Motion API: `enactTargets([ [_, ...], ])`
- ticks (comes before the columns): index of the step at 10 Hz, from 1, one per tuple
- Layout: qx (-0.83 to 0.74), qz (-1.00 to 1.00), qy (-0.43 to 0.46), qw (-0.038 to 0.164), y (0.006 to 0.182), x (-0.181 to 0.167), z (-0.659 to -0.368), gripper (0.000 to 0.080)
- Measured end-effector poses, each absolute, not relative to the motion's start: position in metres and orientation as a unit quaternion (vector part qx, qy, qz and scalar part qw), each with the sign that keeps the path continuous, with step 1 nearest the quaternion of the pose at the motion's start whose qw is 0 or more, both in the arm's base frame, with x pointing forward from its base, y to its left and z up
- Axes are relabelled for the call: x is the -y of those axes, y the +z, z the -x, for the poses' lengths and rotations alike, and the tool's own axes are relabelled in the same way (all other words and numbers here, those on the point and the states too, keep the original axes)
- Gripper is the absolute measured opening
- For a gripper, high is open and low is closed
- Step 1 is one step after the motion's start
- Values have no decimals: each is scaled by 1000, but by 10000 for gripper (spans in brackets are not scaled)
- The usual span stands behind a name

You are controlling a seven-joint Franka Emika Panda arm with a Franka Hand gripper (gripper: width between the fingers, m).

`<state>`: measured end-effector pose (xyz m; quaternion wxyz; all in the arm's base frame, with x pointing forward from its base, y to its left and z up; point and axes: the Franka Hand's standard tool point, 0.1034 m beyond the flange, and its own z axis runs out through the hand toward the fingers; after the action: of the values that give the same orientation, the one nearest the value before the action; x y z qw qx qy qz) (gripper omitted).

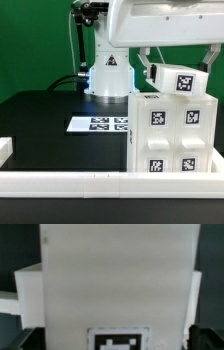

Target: Assemble cabinet

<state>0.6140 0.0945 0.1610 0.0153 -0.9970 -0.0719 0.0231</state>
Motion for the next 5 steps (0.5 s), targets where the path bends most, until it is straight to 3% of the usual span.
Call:
enactTargets([
  [2,72,997,23,15,161,-94,-614,648],
  [3,72,997,23,15,161,-94,-614,551],
  [5,72,997,23,15,161,-94,-614,553],
])
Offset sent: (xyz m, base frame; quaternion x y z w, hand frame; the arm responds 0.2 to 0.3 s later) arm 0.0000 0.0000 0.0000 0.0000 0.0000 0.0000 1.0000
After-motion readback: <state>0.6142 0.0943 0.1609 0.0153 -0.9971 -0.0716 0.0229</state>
